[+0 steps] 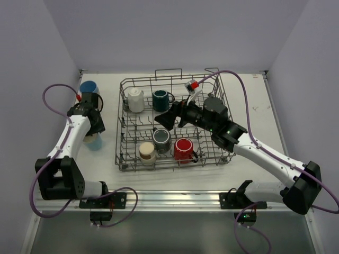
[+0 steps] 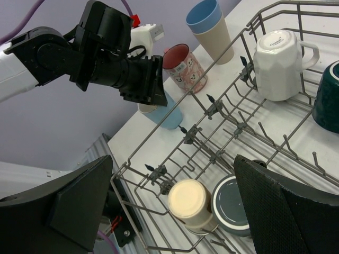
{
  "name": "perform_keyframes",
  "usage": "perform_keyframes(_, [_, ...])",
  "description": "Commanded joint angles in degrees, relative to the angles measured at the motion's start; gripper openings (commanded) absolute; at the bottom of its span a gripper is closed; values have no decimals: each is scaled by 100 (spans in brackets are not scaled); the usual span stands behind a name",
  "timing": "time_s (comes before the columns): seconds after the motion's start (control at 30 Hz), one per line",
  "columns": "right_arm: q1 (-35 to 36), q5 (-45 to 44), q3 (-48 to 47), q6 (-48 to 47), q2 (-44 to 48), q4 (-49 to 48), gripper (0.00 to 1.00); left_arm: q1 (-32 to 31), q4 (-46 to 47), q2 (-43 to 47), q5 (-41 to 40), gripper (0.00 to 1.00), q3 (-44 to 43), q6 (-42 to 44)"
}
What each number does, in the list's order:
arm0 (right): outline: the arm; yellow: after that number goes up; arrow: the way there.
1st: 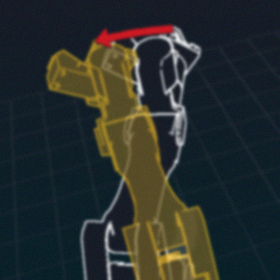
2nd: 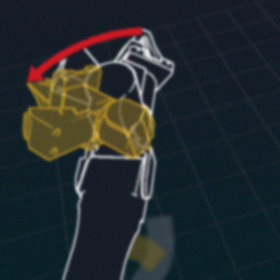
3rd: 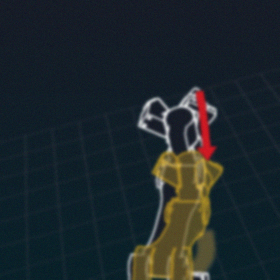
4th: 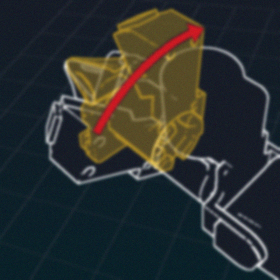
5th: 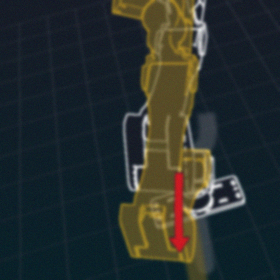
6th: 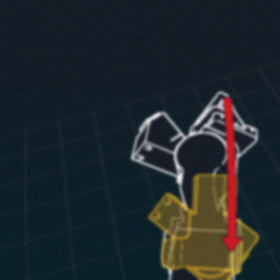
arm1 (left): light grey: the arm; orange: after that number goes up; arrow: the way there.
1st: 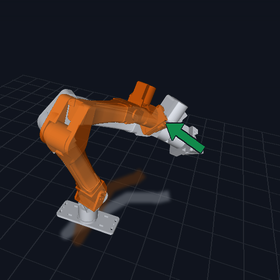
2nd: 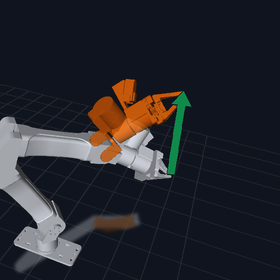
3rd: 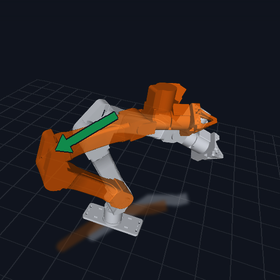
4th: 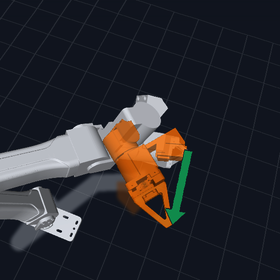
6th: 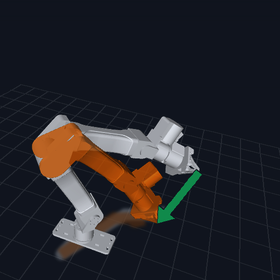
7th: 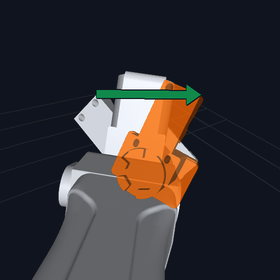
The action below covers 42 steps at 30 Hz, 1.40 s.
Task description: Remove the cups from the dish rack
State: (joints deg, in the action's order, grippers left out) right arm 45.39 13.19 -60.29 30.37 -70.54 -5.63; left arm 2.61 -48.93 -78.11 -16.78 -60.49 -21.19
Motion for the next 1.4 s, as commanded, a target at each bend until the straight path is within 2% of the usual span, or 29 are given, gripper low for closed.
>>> perform_keyframes(0.0, [32, -53, -106, -75, 128, -61, 99, 38, -3, 199, -37, 46, -270, 98])
perform_keyframes(0.17, [32, -106, -88, -119, 225, -35, 99, 3, -82, 664, 183, 47, -560, 133])
perform_keyframes(0.33, [32, -106, -88, -119, 234, 0, 99, -103, -275, 1261, 841, 48, -1385, 71])
perform_keyframes(0.43, [32, -150, -44, -119, 243, -34, 99, -619, -135, 1316, 1098, 51, -1878, -253])
perform_keyframes(0.47, [32, -176, -27, -119, 269, -44, 99, -1109, -30, 1272, 976, 55, -1975, -480])
perform_keyframes(0.57, [32, -282, -9, -110, 365, -9, 99, -1849, 470, 860, 904, 62, -2256, -772])
perform_keyframes(0.63, [32, -413, 26, -119, 462, -8, 99, -2123, 840, 370, 572, 68, -2449, -781])
perform_keyframes(0.67, [32, -466, 96, -110, 523, -17, 99, -2325, 919, 175, 422, 74, -2546, -720])
perform_keyframes(0.8, [32, -686, 219, -110, 831, 35, 99, -2599, 1542, -634, -386, 86, -2836, -334])
perform_keyframes(0.87, [32, -582, 289, -58, 928, 79, 99, -2617, 1894, -960, -475, 94, -2819, 33])
perform_keyframes(0.97, [23, -467, 465, 118, 1183, -157, 99, -2617, 2571, -1259, -379, 99, -2758, 483])
perform_keyframes(1.2, [23, -493, 580, 118, 1368, -211, 99, -2582, 2959, -1857, -704, 100, -2846, 836])
perform_keyframes(1.37, [32, -493, 711, 145, 1306, -298, 99, -2336, 2933, -2235, -476, 100, -2819, 836])
